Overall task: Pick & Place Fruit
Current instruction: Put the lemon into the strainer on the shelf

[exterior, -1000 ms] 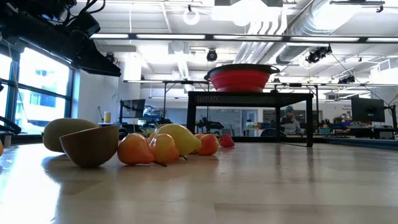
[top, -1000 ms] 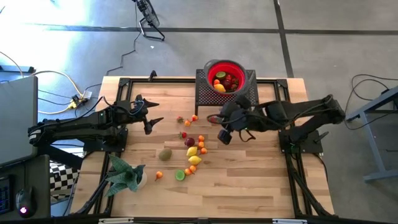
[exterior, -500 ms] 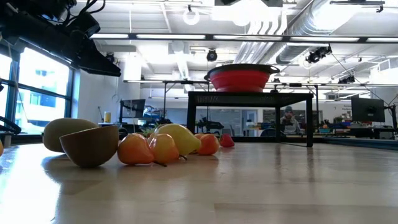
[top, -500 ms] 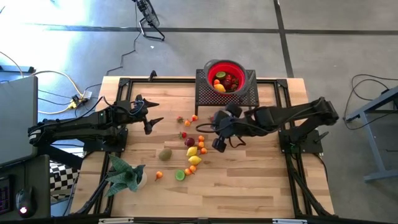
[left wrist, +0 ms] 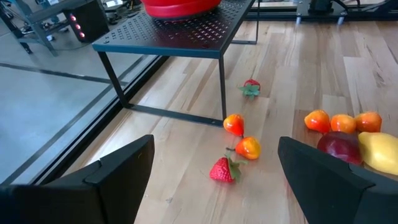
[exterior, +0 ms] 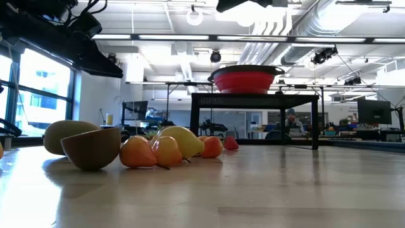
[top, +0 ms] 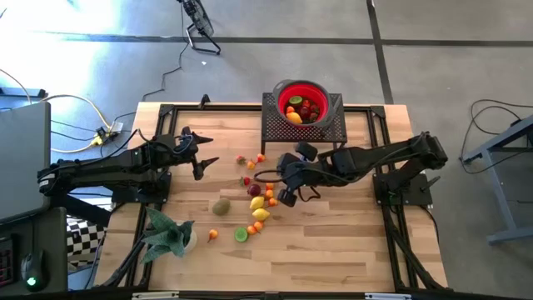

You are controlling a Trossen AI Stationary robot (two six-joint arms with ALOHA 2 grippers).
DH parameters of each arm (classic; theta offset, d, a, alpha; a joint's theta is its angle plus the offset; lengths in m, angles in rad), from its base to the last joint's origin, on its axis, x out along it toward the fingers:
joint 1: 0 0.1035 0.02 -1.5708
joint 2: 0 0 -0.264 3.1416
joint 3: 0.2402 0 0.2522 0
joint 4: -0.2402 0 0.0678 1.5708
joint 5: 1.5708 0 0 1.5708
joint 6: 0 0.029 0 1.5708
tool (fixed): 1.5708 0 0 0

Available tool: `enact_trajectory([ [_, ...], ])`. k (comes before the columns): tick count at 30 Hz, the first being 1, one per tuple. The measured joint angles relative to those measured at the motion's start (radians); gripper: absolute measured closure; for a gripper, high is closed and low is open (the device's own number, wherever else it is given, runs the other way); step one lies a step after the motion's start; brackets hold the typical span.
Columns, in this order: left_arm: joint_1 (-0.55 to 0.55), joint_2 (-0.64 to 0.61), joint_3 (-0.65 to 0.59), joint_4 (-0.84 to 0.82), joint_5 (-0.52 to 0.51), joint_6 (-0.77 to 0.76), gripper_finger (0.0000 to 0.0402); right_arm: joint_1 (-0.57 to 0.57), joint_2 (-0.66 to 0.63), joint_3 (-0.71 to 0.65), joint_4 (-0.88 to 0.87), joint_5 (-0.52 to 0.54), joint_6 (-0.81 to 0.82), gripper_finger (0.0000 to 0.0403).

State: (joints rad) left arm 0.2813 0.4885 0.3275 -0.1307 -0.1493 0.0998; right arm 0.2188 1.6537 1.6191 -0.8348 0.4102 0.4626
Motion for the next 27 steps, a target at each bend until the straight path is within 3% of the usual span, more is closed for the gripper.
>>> enact_trajectory([
  [15,0.000,0.000,0.000,0.000,0.000,0.000,0.0064,0.000,0.009,0.000,0.035,-0.022,-0.025,0.0399],
  [27,0.000,0.000,0.000,0.000,0.000,0.000,0.0064,0.000,0.069,0.000,0.205,-0.053,-0.139,0.0399],
])
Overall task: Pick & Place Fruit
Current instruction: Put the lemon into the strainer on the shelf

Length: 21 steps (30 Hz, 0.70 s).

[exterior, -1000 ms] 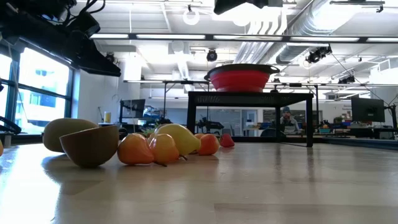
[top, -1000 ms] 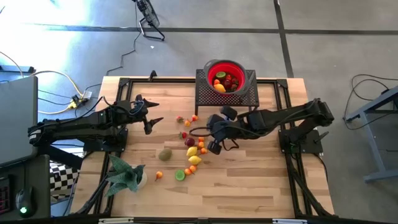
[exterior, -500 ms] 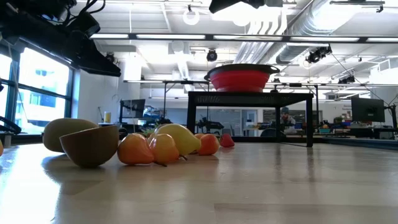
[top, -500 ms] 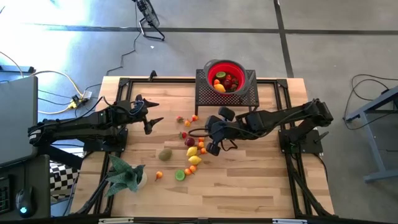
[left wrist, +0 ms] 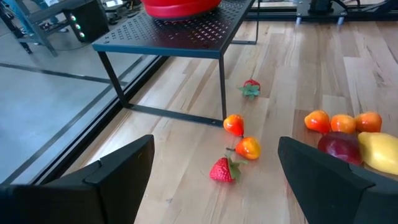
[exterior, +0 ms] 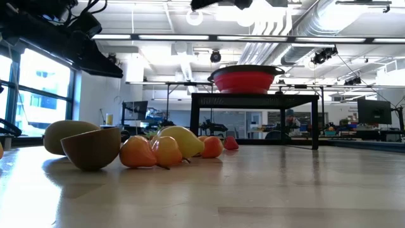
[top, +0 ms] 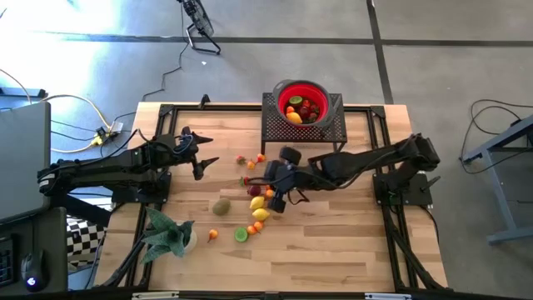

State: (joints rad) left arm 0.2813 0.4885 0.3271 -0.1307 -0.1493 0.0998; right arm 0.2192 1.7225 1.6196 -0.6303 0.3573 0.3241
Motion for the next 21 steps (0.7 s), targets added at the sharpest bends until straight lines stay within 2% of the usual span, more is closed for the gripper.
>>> enact_trajectory([
  [10,0.000,0.000,0.000,-0.001,0.000,0.000,0.0064,-0.005,0.135,0.000,0.081,-0.099,-0.014,0.0399],
  [21,0.000,0.000,0.000,-0.001,0.001,0.000,0.0064,-0.011,0.185,0.000,-0.022,-0.097,0.069,0.0399],
])
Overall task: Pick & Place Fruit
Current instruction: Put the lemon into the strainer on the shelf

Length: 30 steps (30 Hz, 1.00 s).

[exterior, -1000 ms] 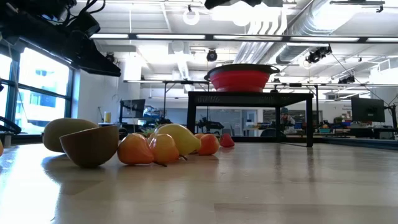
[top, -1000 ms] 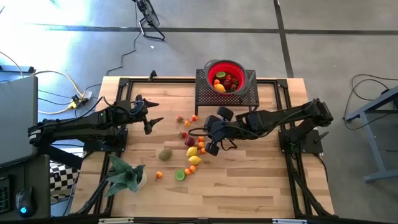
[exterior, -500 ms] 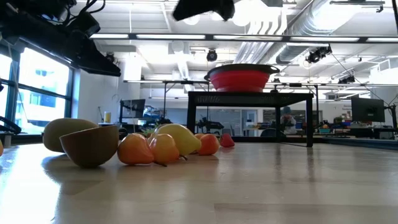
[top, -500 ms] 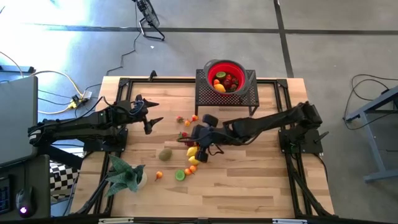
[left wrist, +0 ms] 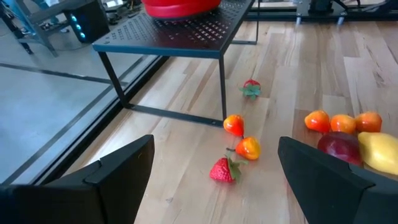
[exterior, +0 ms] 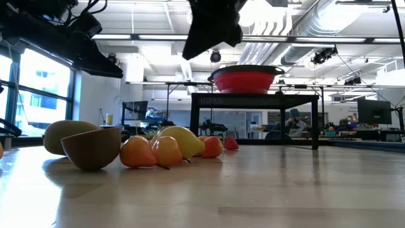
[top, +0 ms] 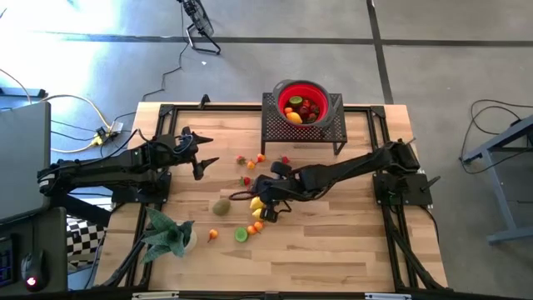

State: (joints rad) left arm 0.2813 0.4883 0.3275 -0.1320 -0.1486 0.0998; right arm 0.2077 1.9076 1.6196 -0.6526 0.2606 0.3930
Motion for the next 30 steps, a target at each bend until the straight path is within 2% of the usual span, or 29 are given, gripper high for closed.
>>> enact_trajectory([
  [7,0.000,0.000,0.000,0.001,0.000,0.000,0.0064,0.000,0.000,-0.003,0.016,0.001,0.003,0.0400],
  [9,0.000,0.000,0.000,0.001,0.000,0.000,0.0064,0.002,-0.006,-0.041,0.076,0.001,0.004,0.0400],
  [15,0.000,0.000,0.000,0.000,0.000,0.000,0.0064,0.017,-0.069,-0.282,0.310,0.000,0.089,0.0399],
  [21,0.000,0.000,0.000,0.001,0.000,0.000,0.0064,0.022,-0.128,-0.493,0.641,-0.010,0.129,0.0399],
  [30,0.000,0.000,0.000,-0.005,0.001,0.000,0.0064,0.015,-0.272,-0.683,0.748,-0.032,0.057,0.0400],
])
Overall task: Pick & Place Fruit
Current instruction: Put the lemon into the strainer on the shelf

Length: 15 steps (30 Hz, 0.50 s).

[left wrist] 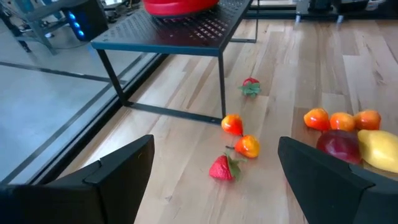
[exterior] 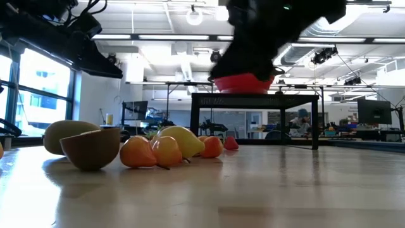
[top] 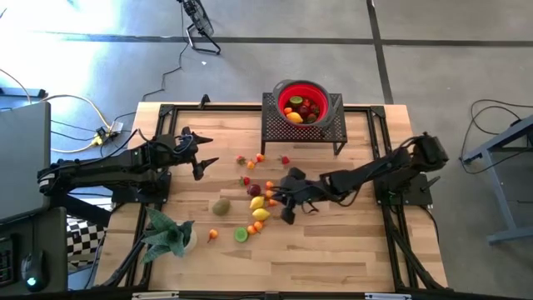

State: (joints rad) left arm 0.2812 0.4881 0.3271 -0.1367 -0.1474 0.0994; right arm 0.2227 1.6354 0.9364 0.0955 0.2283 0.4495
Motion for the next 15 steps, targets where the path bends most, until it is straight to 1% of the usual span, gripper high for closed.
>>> enact_trajectory([
  [3,0.000,0.000,0.000,0.003,0.000,0.000,0.0064,-0.019,-0.060,-0.084,0.043,-0.010,-0.029,0.0399],
  [8,0.000,0.000,0.000,0.005,0.000,0.000,0.0064,-0.070,-0.140,-0.240,0.169,-0.084,-0.034,0.0399],
  [11,0.000,0.000,0.000,0.005,0.001,0.000,0.0064,-0.093,-0.145,-0.291,0.251,-0.105,-0.043,0.0399],
  [15,0.000,0.000,0.000,0.004,0.001,0.000,0.0064,-0.107,-0.136,-0.312,0.265,-0.102,-0.120,0.0399],
])
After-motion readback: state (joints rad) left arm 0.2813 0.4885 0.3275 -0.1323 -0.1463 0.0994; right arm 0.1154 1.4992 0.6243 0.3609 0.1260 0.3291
